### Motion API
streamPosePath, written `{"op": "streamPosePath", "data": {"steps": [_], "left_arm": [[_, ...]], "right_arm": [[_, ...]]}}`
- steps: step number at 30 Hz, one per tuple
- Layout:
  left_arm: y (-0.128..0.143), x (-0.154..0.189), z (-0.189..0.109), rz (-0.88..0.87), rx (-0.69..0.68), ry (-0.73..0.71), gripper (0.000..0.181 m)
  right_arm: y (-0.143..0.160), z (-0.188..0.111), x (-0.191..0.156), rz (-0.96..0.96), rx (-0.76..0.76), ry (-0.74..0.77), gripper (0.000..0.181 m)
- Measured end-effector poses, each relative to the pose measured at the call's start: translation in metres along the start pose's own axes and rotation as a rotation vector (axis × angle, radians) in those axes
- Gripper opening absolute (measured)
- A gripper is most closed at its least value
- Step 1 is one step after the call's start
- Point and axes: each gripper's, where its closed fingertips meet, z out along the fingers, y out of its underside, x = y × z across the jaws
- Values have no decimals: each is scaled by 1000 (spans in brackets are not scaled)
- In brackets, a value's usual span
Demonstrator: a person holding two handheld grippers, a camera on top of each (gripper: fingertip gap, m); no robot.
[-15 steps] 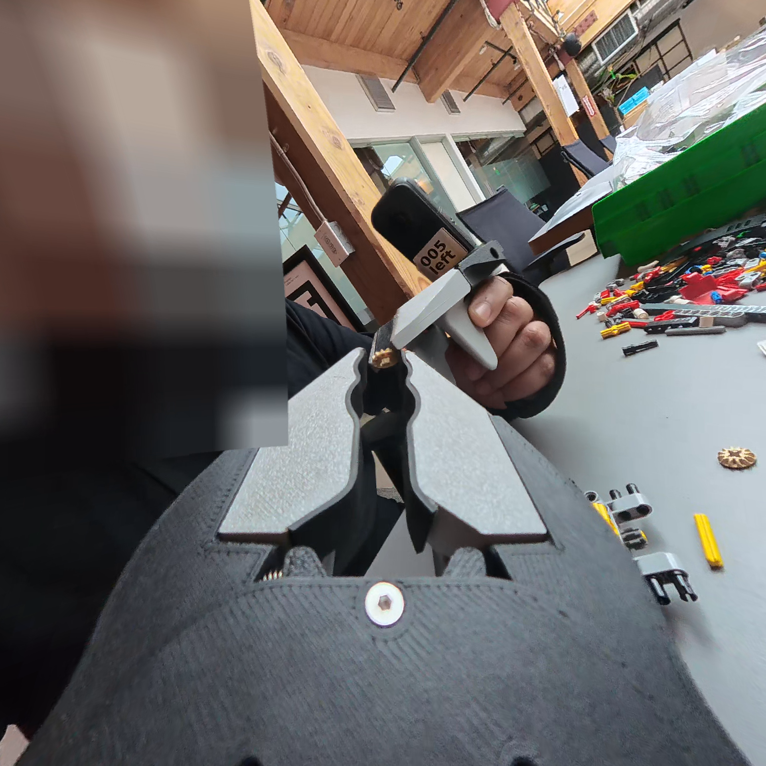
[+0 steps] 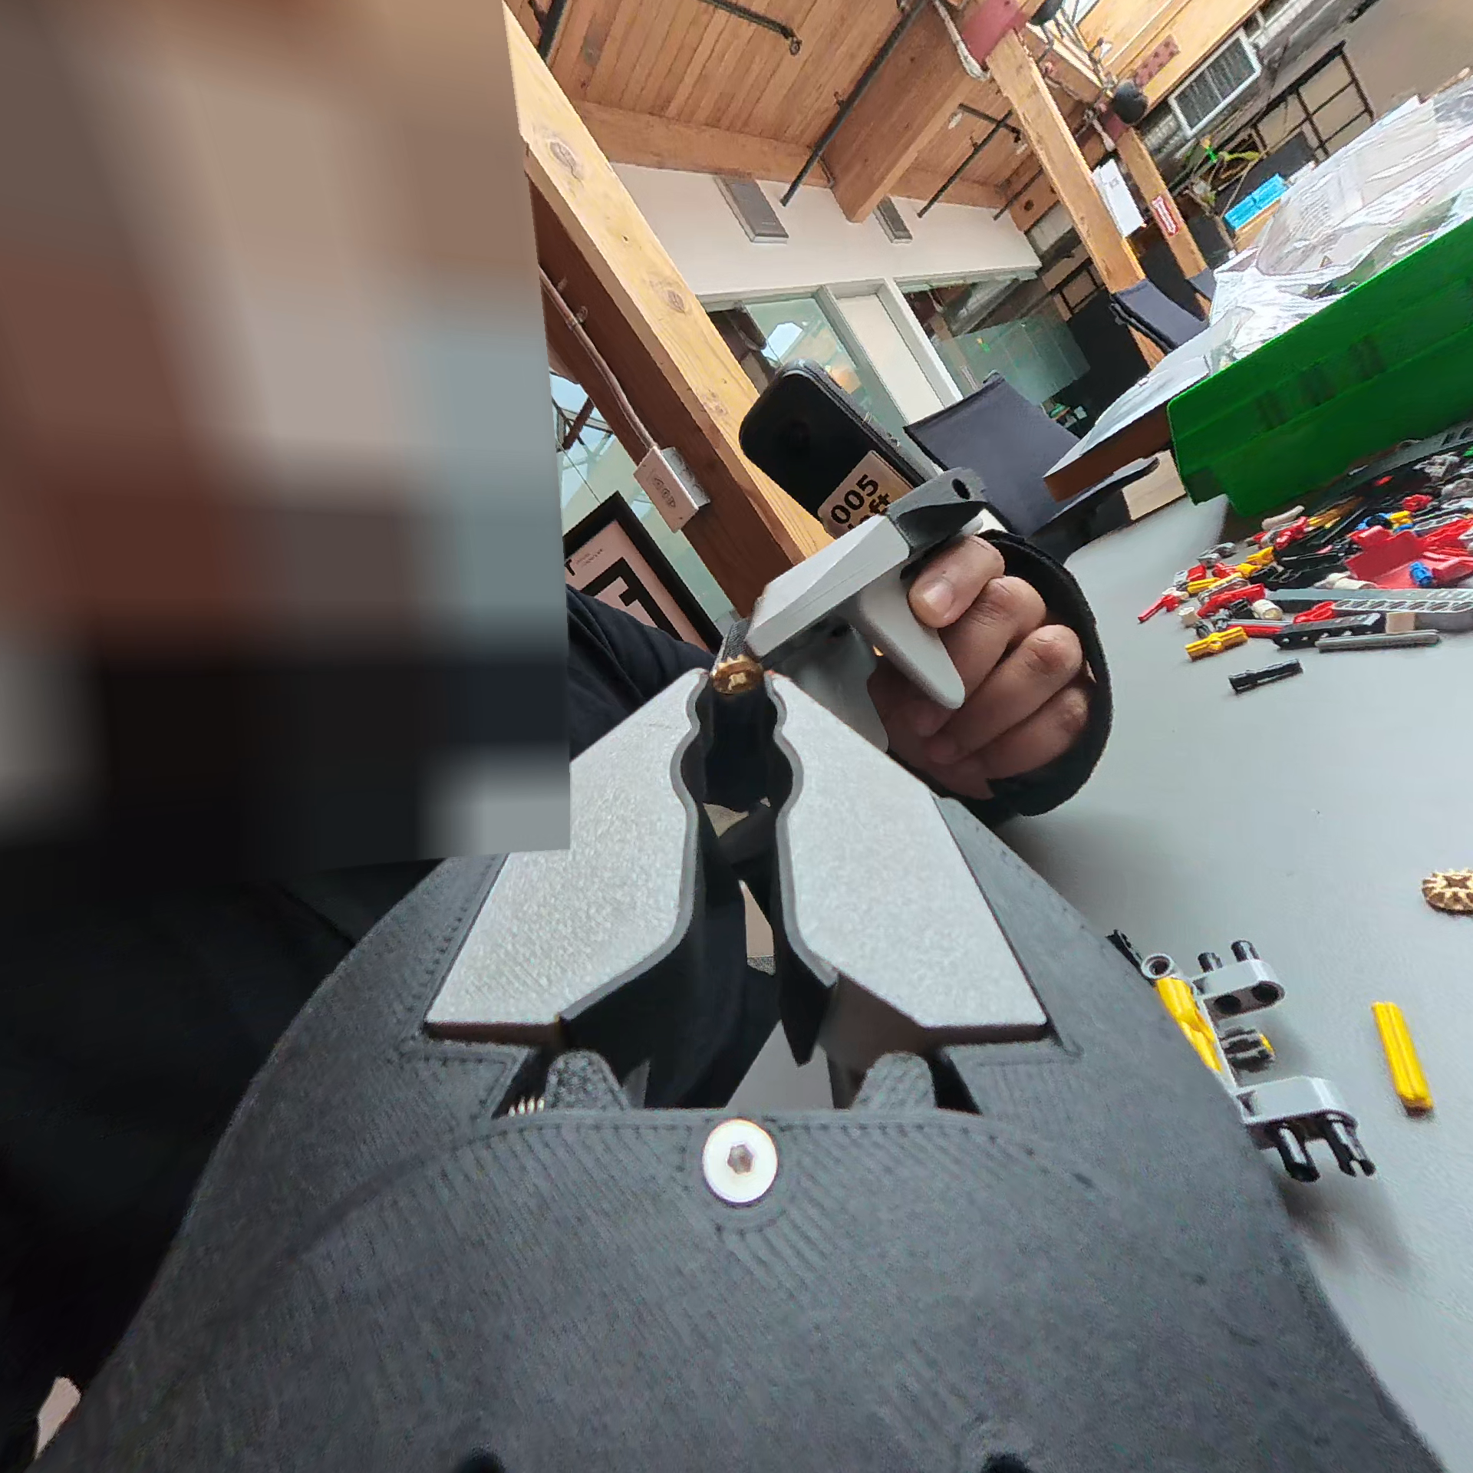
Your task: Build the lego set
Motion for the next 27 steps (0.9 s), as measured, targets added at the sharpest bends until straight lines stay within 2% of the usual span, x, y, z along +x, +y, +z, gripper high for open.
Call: {"op": "streamPosePath", "data": {"steps": [15, 27], "left_arm": [[0, 2, 1, 16, 3, 3, 8], [6, -3, 0, 64, -39, -34, 8]], "right_arm": [[-1, 0, -3, 34, 21, -44, 5], [0, -6, 5, 20, 7, 19, 2]]}}
